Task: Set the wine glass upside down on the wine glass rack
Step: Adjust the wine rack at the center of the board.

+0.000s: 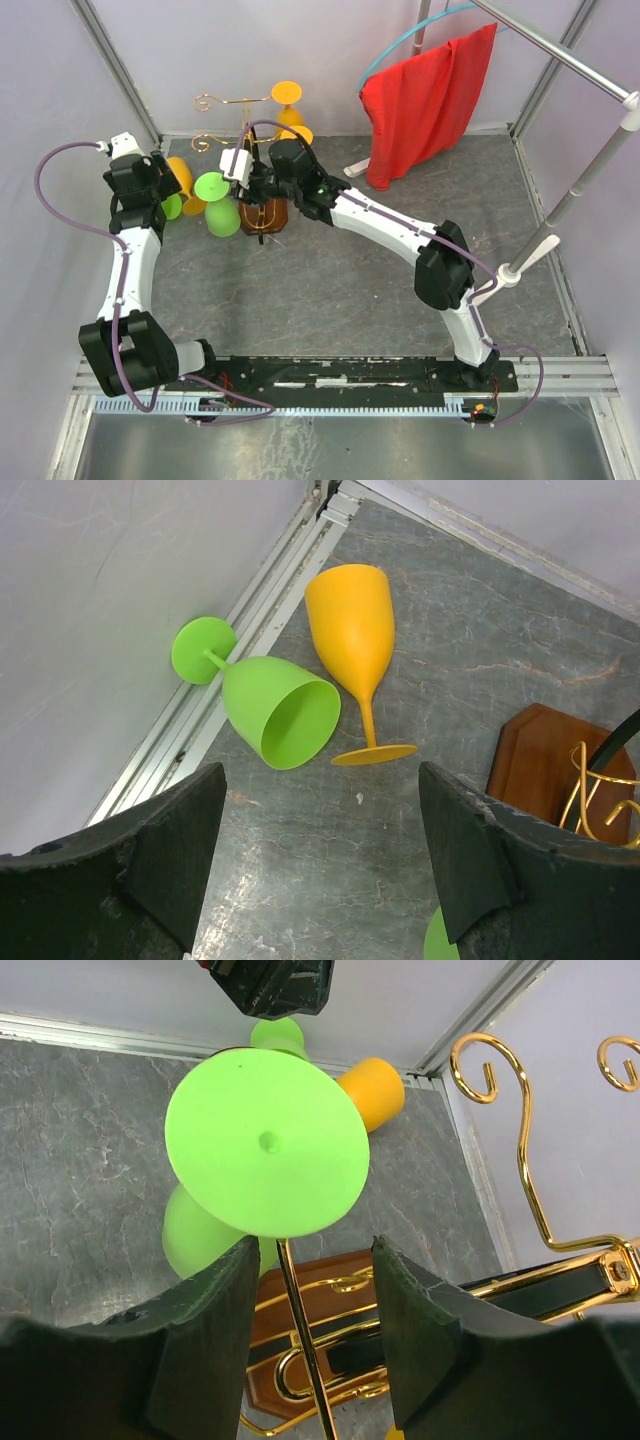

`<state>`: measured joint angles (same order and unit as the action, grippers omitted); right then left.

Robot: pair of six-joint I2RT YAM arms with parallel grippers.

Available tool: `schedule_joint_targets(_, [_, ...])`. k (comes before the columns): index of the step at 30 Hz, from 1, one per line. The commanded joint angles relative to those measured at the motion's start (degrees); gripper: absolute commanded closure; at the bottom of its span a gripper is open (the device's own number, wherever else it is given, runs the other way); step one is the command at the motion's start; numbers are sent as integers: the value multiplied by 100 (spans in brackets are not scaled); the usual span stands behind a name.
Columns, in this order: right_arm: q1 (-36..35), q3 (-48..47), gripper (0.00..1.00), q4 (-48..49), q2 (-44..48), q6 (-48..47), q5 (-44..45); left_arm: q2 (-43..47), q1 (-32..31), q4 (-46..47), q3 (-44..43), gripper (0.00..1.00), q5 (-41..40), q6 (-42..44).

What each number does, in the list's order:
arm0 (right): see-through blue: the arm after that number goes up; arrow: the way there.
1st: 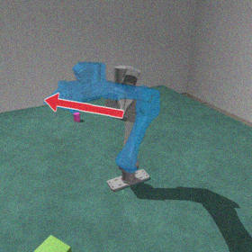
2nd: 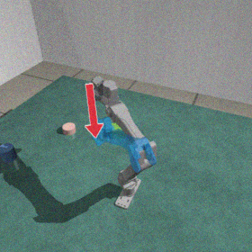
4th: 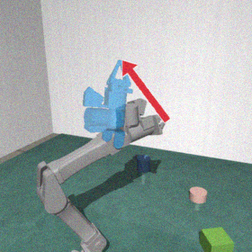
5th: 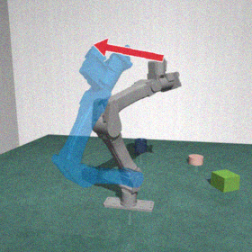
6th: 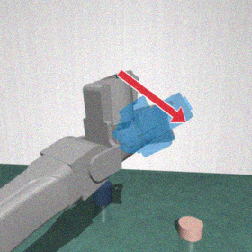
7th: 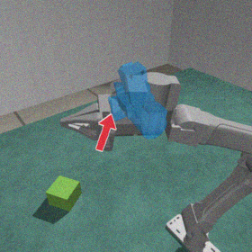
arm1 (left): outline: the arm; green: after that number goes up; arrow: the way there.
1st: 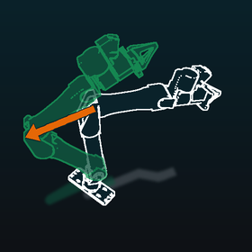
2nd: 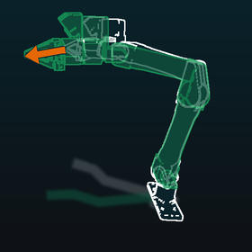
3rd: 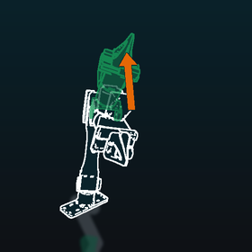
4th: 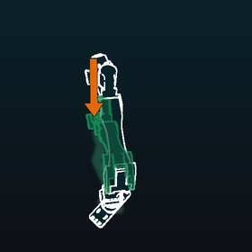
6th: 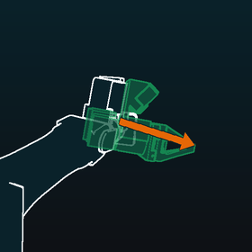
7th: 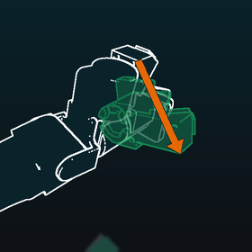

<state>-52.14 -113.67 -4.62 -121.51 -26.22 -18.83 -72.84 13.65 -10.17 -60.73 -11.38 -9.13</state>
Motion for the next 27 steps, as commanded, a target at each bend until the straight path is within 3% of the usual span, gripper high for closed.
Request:
schedule_joint_targets(1, [-33,-298,44,376,-84,-180,120,62,15,299,18,16,125,-237])
schedule_joint_targets(16, [-29,-343,59,879,-201,260,-200,130,6,385,156,17,182,-353])
schedule_joint_targets(27, [-25,-590,63,1118,-370,478,-360,219,5,349,205,17,195,-344])
